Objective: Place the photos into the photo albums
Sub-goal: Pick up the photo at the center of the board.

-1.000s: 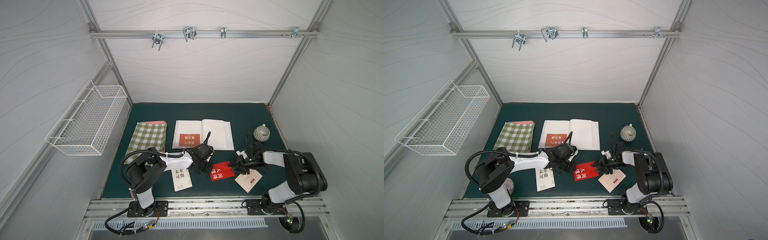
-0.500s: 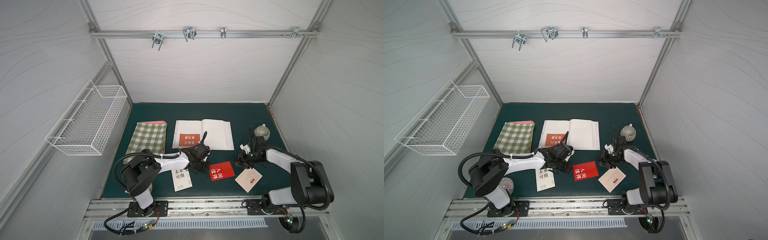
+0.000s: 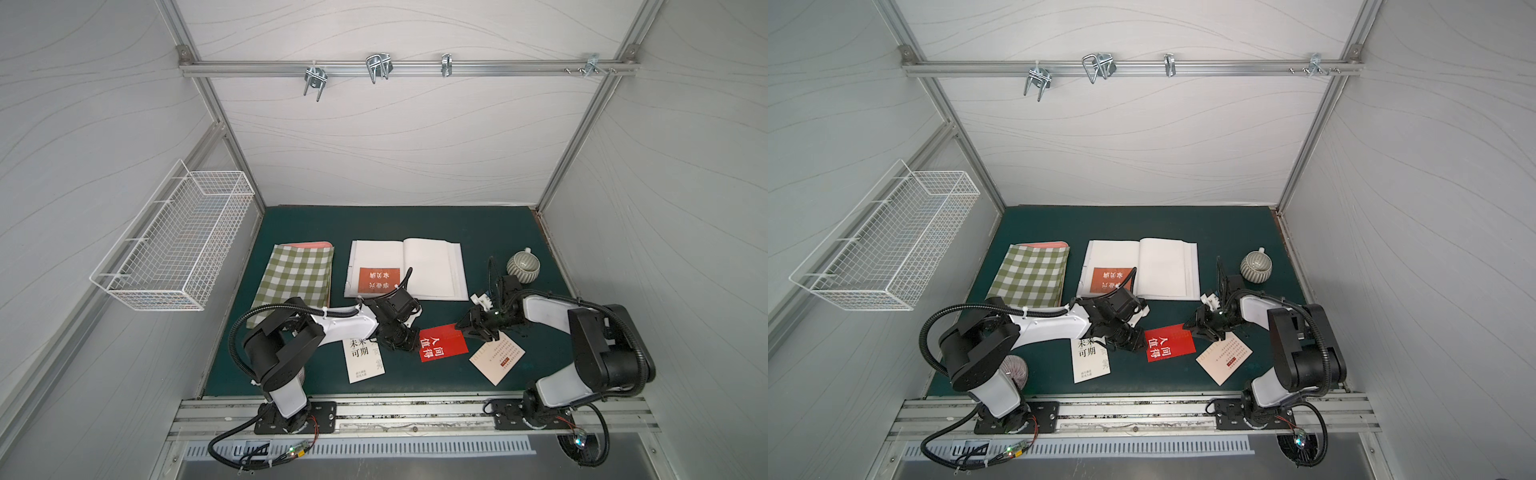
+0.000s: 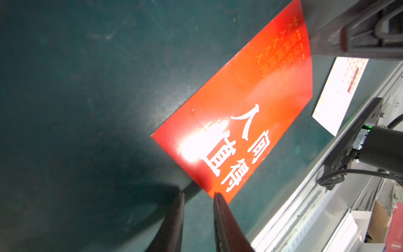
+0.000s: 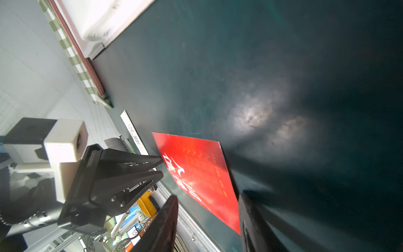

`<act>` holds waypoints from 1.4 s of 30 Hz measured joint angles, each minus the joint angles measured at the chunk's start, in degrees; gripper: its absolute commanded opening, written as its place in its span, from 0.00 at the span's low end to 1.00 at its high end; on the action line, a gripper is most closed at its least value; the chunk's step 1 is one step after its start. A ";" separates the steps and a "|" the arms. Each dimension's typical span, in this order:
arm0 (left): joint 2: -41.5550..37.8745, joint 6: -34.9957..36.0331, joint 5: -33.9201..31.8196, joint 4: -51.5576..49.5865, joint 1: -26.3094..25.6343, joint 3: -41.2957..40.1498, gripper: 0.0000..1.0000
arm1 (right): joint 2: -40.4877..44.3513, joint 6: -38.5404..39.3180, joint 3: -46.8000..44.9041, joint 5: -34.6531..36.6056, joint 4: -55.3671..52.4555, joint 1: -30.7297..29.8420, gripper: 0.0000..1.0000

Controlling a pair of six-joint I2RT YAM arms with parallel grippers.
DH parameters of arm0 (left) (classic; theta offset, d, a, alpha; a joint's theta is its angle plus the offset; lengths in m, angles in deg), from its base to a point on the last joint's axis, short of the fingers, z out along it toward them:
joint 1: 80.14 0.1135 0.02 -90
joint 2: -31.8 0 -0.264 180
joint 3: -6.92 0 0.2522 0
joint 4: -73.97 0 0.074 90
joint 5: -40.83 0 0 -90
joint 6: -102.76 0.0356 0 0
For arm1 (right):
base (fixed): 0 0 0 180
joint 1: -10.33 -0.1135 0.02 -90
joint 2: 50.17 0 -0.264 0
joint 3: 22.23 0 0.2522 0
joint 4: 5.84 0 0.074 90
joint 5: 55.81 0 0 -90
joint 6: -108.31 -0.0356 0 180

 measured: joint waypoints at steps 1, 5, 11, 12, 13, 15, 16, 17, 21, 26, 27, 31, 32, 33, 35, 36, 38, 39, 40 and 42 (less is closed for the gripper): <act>0.00 -0.09 0.26 0.22 0.17 -0.15 0.28 | 0.02 -0.07 -0.31 -0.37 0.44 -0.07 0.48; 0.00 -0.90 1.97 1.66 1.64 -1.16 0.28 | 0.26 -0.87 -1.70 -2.14 2.16 -0.09 0.48; -0.42 -1.81 2.27 2.69 2.51 -2.12 0.28 | 1.84 -3.43 -5.79 -5.79 6.08 -0.17 0.48; -0.52 -1.95 2.25 2.69 2.62 -2.23 0.28 | 2.10 -3.87 -6.49 -6.40 6.78 -0.17 0.48; -0.70 -2.03 2.19 2.71 2.78 -2.40 0.28 | 2.43 -4.48 -7.19 -7.10 7.56 -0.17 0.48; -0.90 -2.21 2.01 2.73 2.91 -2.62 0.28 | 2.89 -5.38 -8.57 -8.31 8.83 -0.28 0.48; -1.07 -2.38 1.79 2.73 2.95 -2.82 0.28 | 3.10 -5.90 -9.20 -8.90 9.42 -0.31 0.48; -1.29 -2.54 1.51 2.71 2.99 -2.99 0.28 | 3.34 -6.29 -9.66 -9.25 9.70 -0.35 0.48; -2.64 -3.30 -0.76 2.16 3.17 -3.85 0.28 | 6.21 -6.84 -9.90 -6.88 8.02 -0.46 0.48; -4.66 -3.67 -3.19 0.70 4.87 -5.09 0.28 | 12.09 -6.80 -8.35 2.82 2.75 -0.55 0.48; -4.74 -3.65 -3.21 0.52 5.20 -5.09 0.28 | 12.68 -6.67 -8.09 4.28 2.27 -0.55 0.48; -4.42 -2.99 -1.99 0.04 5.79 -4.79 0.28 | 12.74 -5.75 -7.43 7.50 1.64 -0.96 0.47; -4.04 -2.80 -1.44 -0.42 5.86 -4.35 0.28 | 12.31 -5.35 -6.97 7.85 1.53 -1.62 0.47; -3.67 -2.60 -0.92 -0.94 5.97 -3.93 0.28 | 11.67 -4.90 -6.43 8.17 1.53 -2.43 0.46; -2.91 -2.16 -0.04 -2.12 6.23 -2.99 0.28 | 9.73 -4.24 -4.85 8.85 1.60 -4.63 0.46; -2.71 -2.01 0.13 -2.51 6.32 -2.69 0.28 | 8.92 -3.93 -4.24 9.11 1.64 -5.57 0.46; -2.43 -1.88 0.50 -3.06 6.45 -2.29 0.28 | 7.32 -3.41 -2.84 9.42 1.68 -7.61 0.46; -2.38 -1.86 0.61 -3.21 6.45 -2.21 0.28 | 6.80 -3.23 -2.43 9.53 1.68 -8.22 0.46; -2.29 -1.81 0.74 -3.32 6.45 -2.10 0.28 | 6.36 -3.13 -2.08 9.57 1.68 -8.68 0.46; -2.08 -1.68 0.83 -3.80 6.47 -1.75 0.28 | 5.92 -2.91 -1.75 9.53 1.64 -8.98 0.46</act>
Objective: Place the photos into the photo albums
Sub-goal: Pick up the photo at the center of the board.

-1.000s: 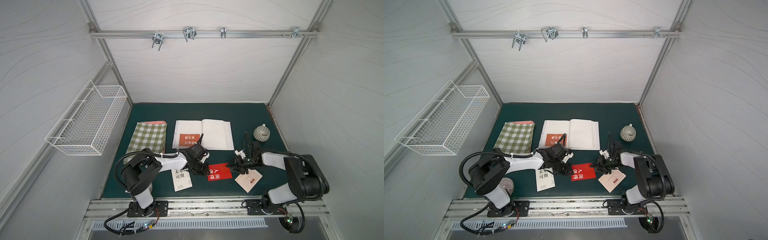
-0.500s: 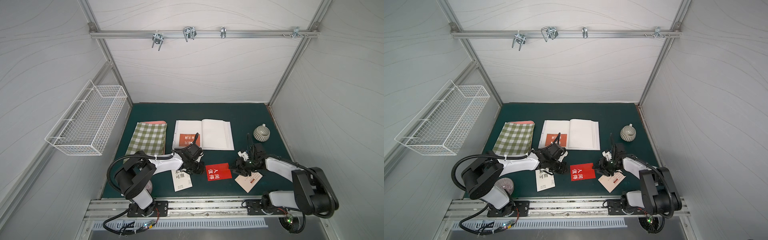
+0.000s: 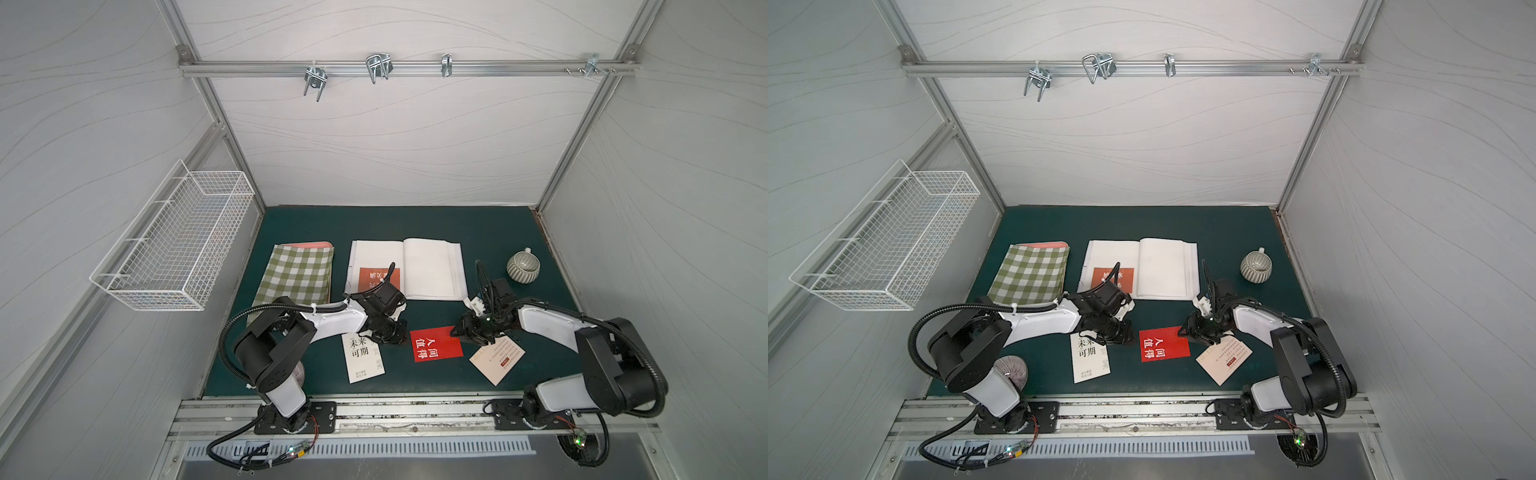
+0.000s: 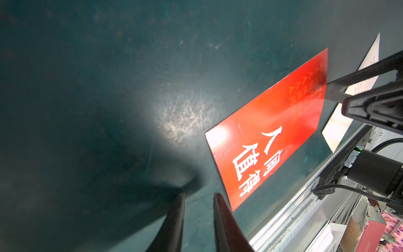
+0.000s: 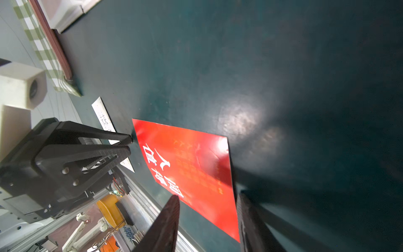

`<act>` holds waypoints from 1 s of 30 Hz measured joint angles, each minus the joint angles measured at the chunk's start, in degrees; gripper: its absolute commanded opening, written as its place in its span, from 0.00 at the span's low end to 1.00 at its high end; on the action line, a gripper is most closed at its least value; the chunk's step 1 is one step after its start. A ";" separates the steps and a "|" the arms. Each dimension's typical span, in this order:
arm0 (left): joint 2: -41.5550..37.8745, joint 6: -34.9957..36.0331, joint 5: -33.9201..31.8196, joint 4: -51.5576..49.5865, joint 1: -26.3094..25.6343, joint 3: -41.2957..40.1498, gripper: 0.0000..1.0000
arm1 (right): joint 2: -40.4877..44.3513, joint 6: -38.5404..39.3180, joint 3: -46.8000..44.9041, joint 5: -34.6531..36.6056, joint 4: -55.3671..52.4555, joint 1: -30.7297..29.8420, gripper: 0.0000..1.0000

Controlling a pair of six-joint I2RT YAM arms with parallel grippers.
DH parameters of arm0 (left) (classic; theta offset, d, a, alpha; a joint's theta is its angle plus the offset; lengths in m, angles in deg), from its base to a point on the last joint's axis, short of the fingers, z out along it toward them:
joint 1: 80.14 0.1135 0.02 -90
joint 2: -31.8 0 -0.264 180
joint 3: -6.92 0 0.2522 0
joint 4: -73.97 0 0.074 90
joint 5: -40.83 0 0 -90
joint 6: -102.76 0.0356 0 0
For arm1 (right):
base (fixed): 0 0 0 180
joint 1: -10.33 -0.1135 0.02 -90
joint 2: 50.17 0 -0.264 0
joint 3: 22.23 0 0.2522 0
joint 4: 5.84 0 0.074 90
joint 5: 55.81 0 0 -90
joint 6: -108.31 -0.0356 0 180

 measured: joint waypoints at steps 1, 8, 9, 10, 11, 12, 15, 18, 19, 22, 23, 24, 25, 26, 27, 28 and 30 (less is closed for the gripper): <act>0.15 0.07 0.00 -0.28 0.00 0.26 0.28 | -0.02 0.11 0.00 -0.02 0.00 0.00 0.46; 0.68 0.15 0.31 -1.16 0.07 0.96 0.28 | 0.22 0.55 -0.90 -1.25 1.22 -0.04 0.46; 0.68 0.00 0.46 -1.11 0.09 0.94 0.28 | 0.33 0.55 -1.29 -1.73 1.84 -0.04 0.46; 0.68 -0.13 0.66 -1.09 0.13 0.92 0.28 | 0.52 0.55 -1.81 -2.29 2.51 -0.04 0.46; 0.68 -0.28 1.03 -1.01 0.20 0.85 0.28 | 0.72 0.52 -2.36 -2.84 3.17 -0.04 0.46; 0.66 -0.37 1.20 -0.87 0.26 0.74 0.28 | 0.85 0.50 -2.75 -3.37 3.69 -0.04 0.46; 0.59 -0.96 1.77 -0.04 0.48 0.31 0.28 | 1.07 0.33 -4.07 -5.25 5.42 -0.04 0.46; 1.03 -1.49 2.73 0.74 0.48 0.17 0.27 | 1.53 -0.15 -5.42 -6.84 7.13 -0.07 0.46; 1.20 -1.64 3.17 1.05 0.48 0.17 0.27 | 1.70 -0.35 -5.81 -7.17 7.54 -0.09 0.46; 1.40 -1.92 3.91 1.99 0.48 -0.15 0.27 | 2.19 -1.05 -6.64 -8.24 8.76 -0.09 0.46; 1.40 -2.03 4.11 2.32 0.48 -0.28 0.27 | 2.38 -1.60 -6.97 -8.44 9.40 -0.09 0.46; 1.44 -2.21 4.31 2.58 0.48 -0.37 0.27 | 2.47 -2.03 -7.45 -8.85 10.12 -0.09 0.45; 1.49 -2.34 4.46 2.80 0.48 -0.44 0.27 | 2.49 -2.49 -7.85 -9.38 10.73 -0.09 0.45; 1.51 -2.51 4.68 3.15 0.50 -0.59 0.27 | 2.54 -3.10 -8.35 -9.94 11.58 -0.09 0.45; 1.49 -2.69 4.81 3.48 0.55 -0.76 0.27 | 2.62 -3.89 -8.87 -10.47 12.61 -0.09 0.44; 1.46 -2.82 4.94 3.69 0.59 -0.94 0.27 | 2.75 -4.68 -9.38 -10.88 13.49 -0.09 0.44; 1.38 -2.95 5.14 4.15 0.70 -1.27 0.27 | 2.91 -6.12 -10.40 -11.80 15.41 -0.09 0.43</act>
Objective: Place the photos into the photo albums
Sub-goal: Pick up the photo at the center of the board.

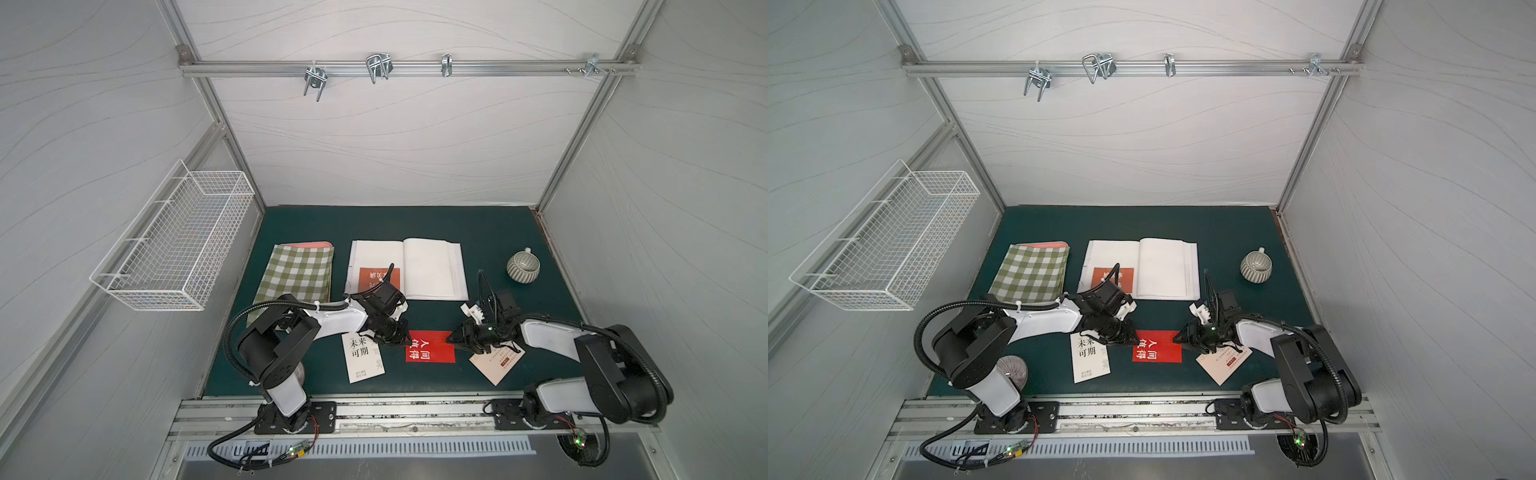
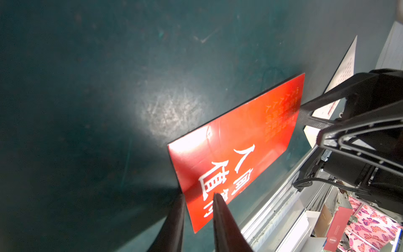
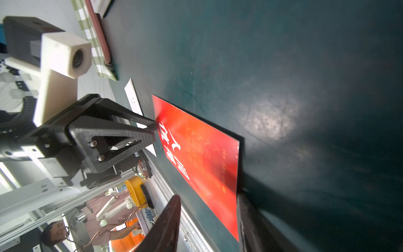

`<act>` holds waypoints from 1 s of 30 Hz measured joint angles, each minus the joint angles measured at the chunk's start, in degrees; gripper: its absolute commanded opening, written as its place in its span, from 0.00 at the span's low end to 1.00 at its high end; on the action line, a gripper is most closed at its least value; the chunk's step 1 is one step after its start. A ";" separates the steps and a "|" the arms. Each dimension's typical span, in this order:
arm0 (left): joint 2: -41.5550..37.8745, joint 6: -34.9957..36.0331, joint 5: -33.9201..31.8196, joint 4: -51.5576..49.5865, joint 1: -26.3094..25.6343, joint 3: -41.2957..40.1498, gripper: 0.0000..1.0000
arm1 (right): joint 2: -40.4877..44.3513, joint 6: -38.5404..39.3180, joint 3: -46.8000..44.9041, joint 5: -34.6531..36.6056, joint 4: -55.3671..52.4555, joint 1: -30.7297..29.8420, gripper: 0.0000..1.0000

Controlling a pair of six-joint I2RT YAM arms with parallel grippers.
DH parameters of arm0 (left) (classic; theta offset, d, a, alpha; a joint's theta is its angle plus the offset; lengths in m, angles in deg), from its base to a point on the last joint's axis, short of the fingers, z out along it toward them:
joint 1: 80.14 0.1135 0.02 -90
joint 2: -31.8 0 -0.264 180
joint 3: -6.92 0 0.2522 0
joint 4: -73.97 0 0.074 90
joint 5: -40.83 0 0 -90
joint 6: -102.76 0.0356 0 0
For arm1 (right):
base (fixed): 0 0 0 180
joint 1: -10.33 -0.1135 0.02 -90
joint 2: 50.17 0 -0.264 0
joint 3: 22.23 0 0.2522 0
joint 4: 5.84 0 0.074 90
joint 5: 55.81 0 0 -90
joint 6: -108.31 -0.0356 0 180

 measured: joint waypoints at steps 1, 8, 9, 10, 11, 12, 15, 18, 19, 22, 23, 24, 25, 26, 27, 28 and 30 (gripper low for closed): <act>-0.04 -0.13 0.04 0.28 0.00 -0.15 0.27 | 0.00 -0.68 -0.48 -0.52 0.90 0.00 0.42; -0.42 -0.39 0.42 1.68 0.20 -1.14 0.27 | 3.65 -4.66 -3.50 -2.29 2.73 -0.09 0.34; -0.44 -0.42 0.46 1.81 0.22 -1.22 0.27 | 4.61 -4.87 -3.58 -2.34 2.73 -0.09 0.34; -0.50 -0.46 0.46 1.95 0.24 -1.36 0.27 | 5.66 -4.98 -3.61 -2.36 2.73 -0.11 0.33; -0.57 -0.52 0.46 2.05 0.26 -1.44 0.27 | 6.64 -5.11 -3.58 -2.40 2.78 -0.11 0.33; -0.61 -0.57 0.46 2.16 0.26 -1.53 0.27 | 7.43 -5.27 -3.58 -2.47 2.80 -0.11 0.33; -0.74 -0.61 0.42 2.51 0.26 -1.77 0.27 | 8.98 -5.62 -3.58 -2.58 2.78 -0.11 0.33; -0.74 -0.70 0.42 2.54 0.26 -1.77 0.27 | 9.18 -5.95 -3.58 -2.58 2.75 -0.11 0.32; -0.74 -0.72 0.42 2.54 0.26 -1.77 0.27 | 9.09 -5.95 -3.61 -2.58 2.73 -0.11 0.31; -0.76 -0.74 0.39 2.54 0.26 -1.79 0.27 | 8.48 -5.97 -3.63 -2.54 2.73 -0.11 0.30; -0.81 -0.79 0.39 2.56 0.24 -1.81 0.27 | 8.15 -5.99 -3.63 -2.54 2.75 -0.11 0.29; -0.87 -0.87 0.39 2.78 0.24 -1.97 0.27 | 7.74 -6.01 -3.65 -2.54 2.75 -0.11 0.28; -1.01 -0.96 0.37 2.95 0.24 -2.12 0.27 | 7.32 -6.01 -3.65 -2.56 2.84 -0.11 0.28; -1.09 -1.03 0.35 3.08 0.24 -2.25 0.27 | 6.95 -6.05 -3.65 -2.60 2.97 -0.11 0.28; -1.18 -1.16 0.33 3.34 0.24 -2.40 0.27 | 6.51 -6.10 -3.65 -2.71 3.17 -0.11 0.27; -1.20 -1.20 0.33 3.41 0.24 -2.45 0.27 | 6.14 -6.23 -3.65 -2.82 3.32 -0.11 0.27; -1.20 -1.36 0.33 3.43 0.24 -2.45 0.27 | 5.62 -6.47 -3.67 -2.91 3.74 -0.24 0.27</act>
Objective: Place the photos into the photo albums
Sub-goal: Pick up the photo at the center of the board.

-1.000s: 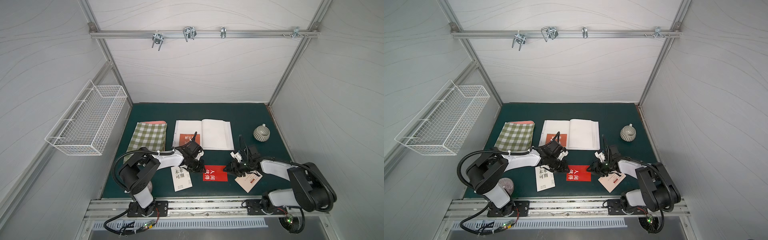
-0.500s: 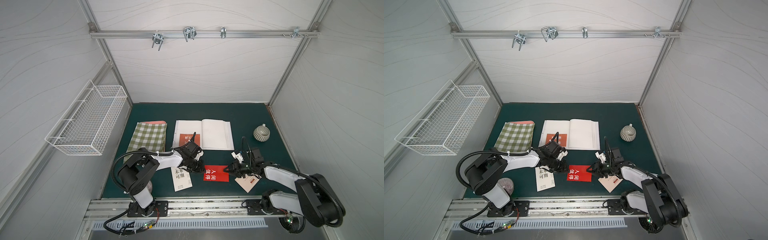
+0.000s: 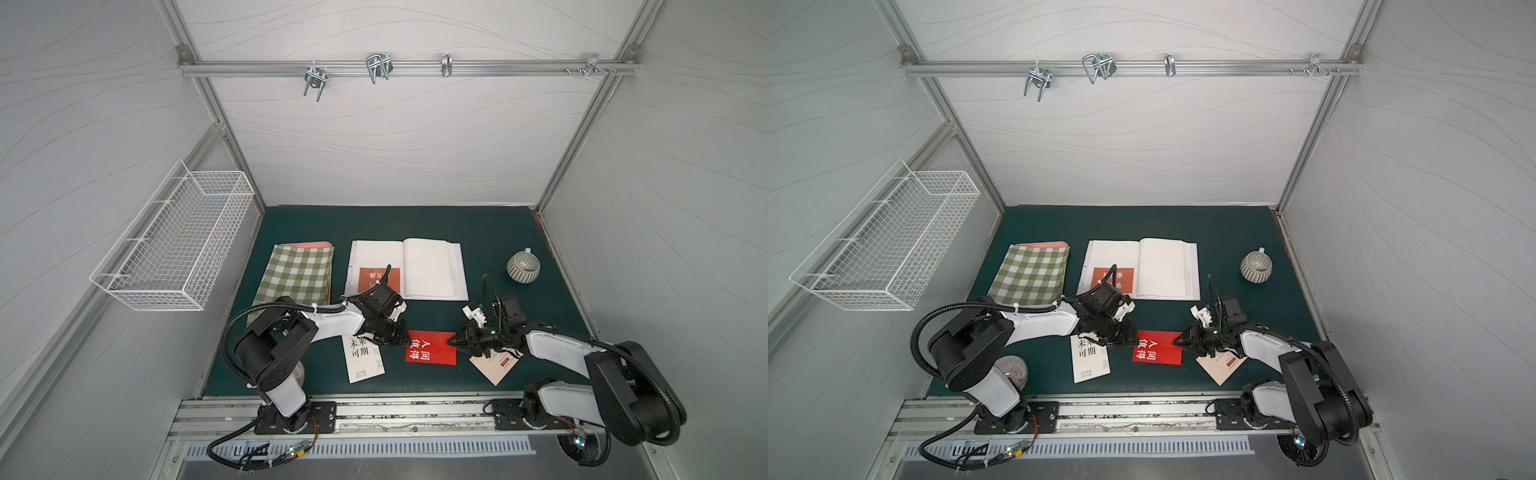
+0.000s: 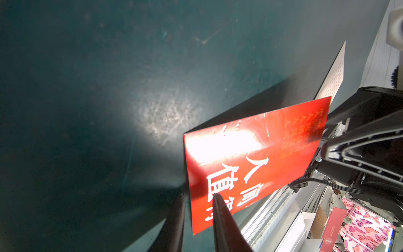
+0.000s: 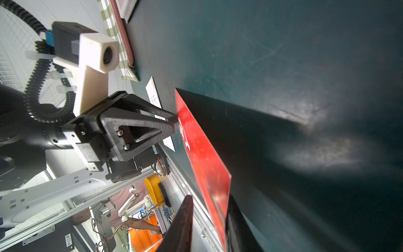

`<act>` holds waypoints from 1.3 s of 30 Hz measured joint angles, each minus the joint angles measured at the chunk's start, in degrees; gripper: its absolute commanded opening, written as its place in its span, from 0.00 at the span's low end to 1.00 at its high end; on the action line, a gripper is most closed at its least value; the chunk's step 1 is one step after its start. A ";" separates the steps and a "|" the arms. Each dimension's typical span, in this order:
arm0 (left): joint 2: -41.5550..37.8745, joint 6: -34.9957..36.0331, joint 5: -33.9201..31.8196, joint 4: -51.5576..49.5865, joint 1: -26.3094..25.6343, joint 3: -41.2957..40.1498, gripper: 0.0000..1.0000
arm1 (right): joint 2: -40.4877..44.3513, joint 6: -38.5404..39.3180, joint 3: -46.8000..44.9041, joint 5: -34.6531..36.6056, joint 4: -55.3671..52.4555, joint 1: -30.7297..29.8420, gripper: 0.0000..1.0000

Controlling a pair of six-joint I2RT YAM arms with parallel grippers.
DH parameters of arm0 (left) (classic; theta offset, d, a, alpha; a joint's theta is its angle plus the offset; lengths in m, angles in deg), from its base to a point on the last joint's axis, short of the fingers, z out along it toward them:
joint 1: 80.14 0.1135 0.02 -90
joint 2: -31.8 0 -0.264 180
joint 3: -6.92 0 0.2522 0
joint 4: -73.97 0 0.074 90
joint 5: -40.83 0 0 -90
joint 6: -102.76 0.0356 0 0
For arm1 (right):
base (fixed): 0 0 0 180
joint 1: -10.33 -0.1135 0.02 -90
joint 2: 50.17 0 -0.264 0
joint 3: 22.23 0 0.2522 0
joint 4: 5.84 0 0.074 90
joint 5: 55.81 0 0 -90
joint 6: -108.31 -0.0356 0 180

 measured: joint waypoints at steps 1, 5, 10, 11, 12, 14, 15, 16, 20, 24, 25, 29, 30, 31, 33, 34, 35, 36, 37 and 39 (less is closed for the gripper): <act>0.02 -0.09 0.00 0.02 0.00 0.00 0.27 | -0.13 -0.22 -0.04 -0.02 0.42 -0.20 0.26; 0.02 -0.87 0.07 0.31 0.00 -0.09 0.26 | -0.26 -1.66 -0.61 -0.11 2.47 -1.25 0.25; 0.11 -1.73 0.52 1.29 -0.04 -0.37 0.26 | -0.96 -3.74 -0.74 0.22 4.87 -2.47 0.24; 0.13 -1.99 0.70 1.75 -0.11 -0.52 0.26 | -0.94 -4.26 -0.79 0.44 5.44 -2.82 0.23; 0.13 -2.14 0.81 2.08 -0.13 -0.68 0.26 | -0.94 -4.70 -0.79 0.68 5.90 -3.19 0.22; 0.09 -2.45 0.92 2.49 -0.13 -0.87 0.26 | -0.92 -5.64 -0.83 1.31 6.71 -4.02 0.20; 0.00 -2.49 0.90 2.56 -0.13 -0.98 0.26 | -0.87 -5.92 -0.85 1.64 6.91 -4.28 0.18; -0.09 -2.54 0.87 2.64 -0.13 -1.07 0.26 | -0.81 -6.21 -0.85 1.97 7.04 -4.44 0.15; -0.52 -2.84 0.66 3.23 -0.11 -1.57 0.26 | 0.20 -6.82 -0.85 3.32 6.47 -4.70 0.03; -0.85 -2.99 0.26 3.04 -0.15 -1.64 0.27 | 3.63 -5.86 0.66 5.22 0.87 -4.70 0.00; -1.07 -2.78 -0.11 2.19 -0.15 -1.42 0.27 | 4.96 -5.31 2.10 5.88 -2.16 -4.70 0.00; -2.38 -0.83 -3.02 -4.85 0.24 1.05 0.27 | 10.19 -0.63 11.26 9.01 -14.12 -4.31 0.00; -3.10 -0.26 -3.74 -6.60 0.63 1.75 0.27 | 11.10 0.50 13.46 9.31 -16.04 -3.93 0.00; -4.28 0.39 -4.52 -8.44 1.25 2.62 0.27 | 11.82 1.57 15.85 9.42 -18.27 -3.30 0.00; -7.50 1.79 -5.97 -11.32 3.17 4.50 0.27 | 12.57 3.19 19.96 9.31 -21.62 -1.68 0.00; -9.38 2.73 -6.69 -12.50 4.50 5.70 0.27 | 12.59 3.89 21.90 9.18 -22.97 -0.83 0.00; -10.95 3.61 -7.23 -13.33 5.95 6.95 0.27 | 12.33 4.44 23.52 9.03 -24.13 -0.13 0.00; -12.55 4.57 -7.65 -14.16 7.96 8.61 0.27 | 11.61 5.27 25.81 8.76 -25.35 0.63 0.00; -13.64 5.70 -8.15 -14.88 10.05 10.34 0.27 | 10.36 5.88 28.33 8.46 -26.58 1.27 0.00; -14.29 7.67 -8.76 -16.13 14.53 14.29 0.27 | 6.60 7.23 33.92 7.80 -27.80 1.99 0.00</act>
